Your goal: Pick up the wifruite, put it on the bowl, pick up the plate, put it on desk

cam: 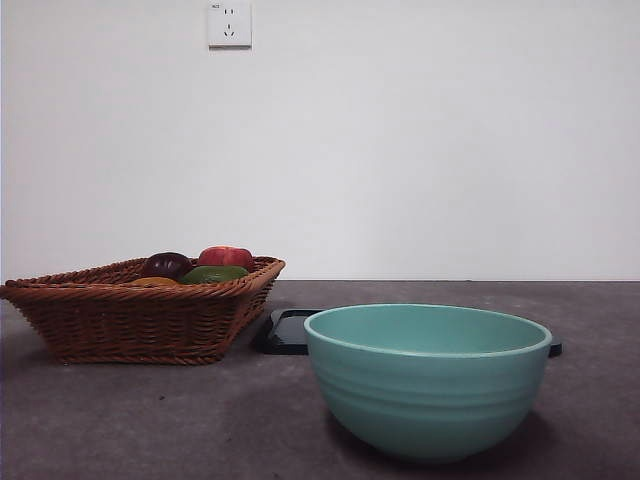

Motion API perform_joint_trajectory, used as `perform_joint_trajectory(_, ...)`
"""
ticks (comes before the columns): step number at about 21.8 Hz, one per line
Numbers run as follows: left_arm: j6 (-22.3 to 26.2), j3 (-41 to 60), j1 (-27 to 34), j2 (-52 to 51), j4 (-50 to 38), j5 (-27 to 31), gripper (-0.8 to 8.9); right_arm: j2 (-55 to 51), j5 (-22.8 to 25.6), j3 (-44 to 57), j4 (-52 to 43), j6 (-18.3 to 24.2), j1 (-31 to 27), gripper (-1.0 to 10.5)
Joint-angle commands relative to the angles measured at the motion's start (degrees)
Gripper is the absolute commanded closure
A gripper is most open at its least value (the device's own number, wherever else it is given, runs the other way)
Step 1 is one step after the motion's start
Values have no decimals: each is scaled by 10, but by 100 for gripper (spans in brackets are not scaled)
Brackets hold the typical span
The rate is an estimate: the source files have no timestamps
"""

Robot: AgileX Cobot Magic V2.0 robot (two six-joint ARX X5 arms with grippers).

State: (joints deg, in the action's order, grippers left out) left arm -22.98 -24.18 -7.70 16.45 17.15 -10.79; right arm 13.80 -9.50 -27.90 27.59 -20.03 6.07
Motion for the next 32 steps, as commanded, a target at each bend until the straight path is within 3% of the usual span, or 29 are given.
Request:
perform_joint_trajectory(1,20,-56,-9,38,17,-16,798,32,-16,-38,26,-5,7,936)
perform_joint_trajectory(11,51,-224,-36,184,131,-102,798,138,-111,-159,136,35,22,936)
perform_joint_trajectory(19,144,-342,-81,315,290,-148,798,211,-206,-261,239,136,25,936)
perform_joint_trajectory(21,149,-361,-97,338,314,-163,798,219,-236,-274,242,162,25,936)
perform_joint_trajectory(27,148,-364,-108,344,317,-179,773,220,-250,-276,237,164,25,935)
perform_joint_trajectory(29,149,-364,-108,344,316,-179,621,220,-250,-276,236,164,25,852)
perform_joint_trajectory(32,149,-364,-108,344,306,-179,202,220,-250,-276,234,162,25,479)
